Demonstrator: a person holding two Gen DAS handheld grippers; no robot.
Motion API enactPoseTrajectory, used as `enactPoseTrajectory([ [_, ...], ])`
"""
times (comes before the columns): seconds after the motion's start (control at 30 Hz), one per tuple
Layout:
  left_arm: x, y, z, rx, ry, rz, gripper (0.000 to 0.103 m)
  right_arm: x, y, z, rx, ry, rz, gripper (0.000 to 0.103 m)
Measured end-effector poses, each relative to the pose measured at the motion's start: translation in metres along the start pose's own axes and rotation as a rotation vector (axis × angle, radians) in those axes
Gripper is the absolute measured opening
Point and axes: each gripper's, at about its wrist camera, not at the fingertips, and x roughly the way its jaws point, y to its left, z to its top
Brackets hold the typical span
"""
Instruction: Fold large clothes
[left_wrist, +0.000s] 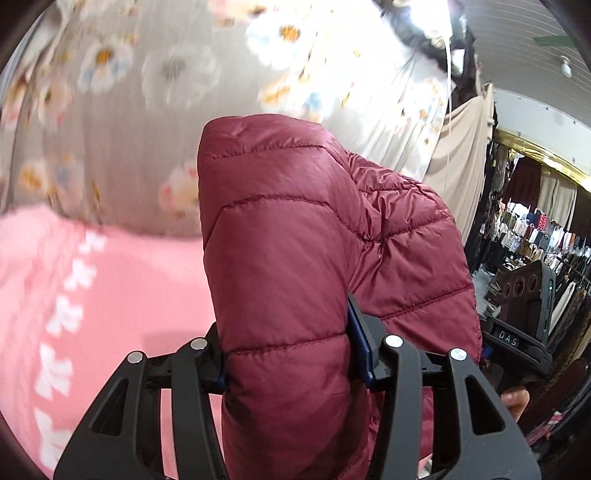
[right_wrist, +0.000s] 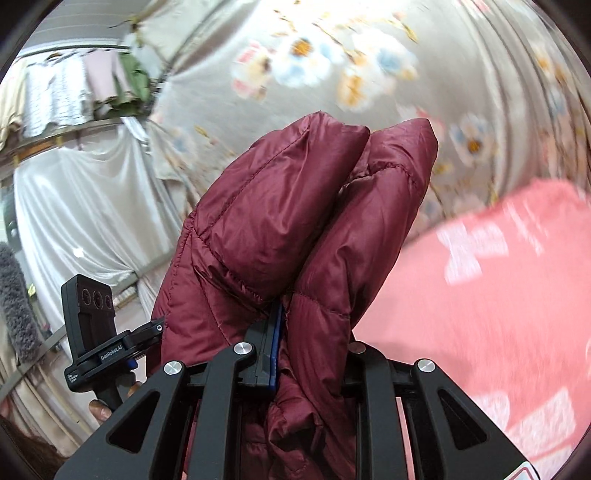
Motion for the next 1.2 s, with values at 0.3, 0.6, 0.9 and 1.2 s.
enactPoseTrajectory([
  [0.3,-0.032,0.036,0.042,0.106,-0.161,0.078,0.05,0.06,0.05,0.033,-0.094,-0.075,0.068,0.018],
  [0.6,-0.009,0.125,0.044,0.066,-0.183,0.144,0.052,0.163,0.043,0.026,-0.072,-0.012,0.122,0.018],
  [0.9,0.07,0.207,0.01,-0.004,-0.09,0.179,0.052,0.267,-0.007,-0.015,-0.013,0.104,0.068,0.018],
  [1.2,0.145,0.27,-0.045,-0.092,0.029,0.206,0.052,0.34,-0.063,-0.065,0.043,0.216,-0.003,0.018],
])
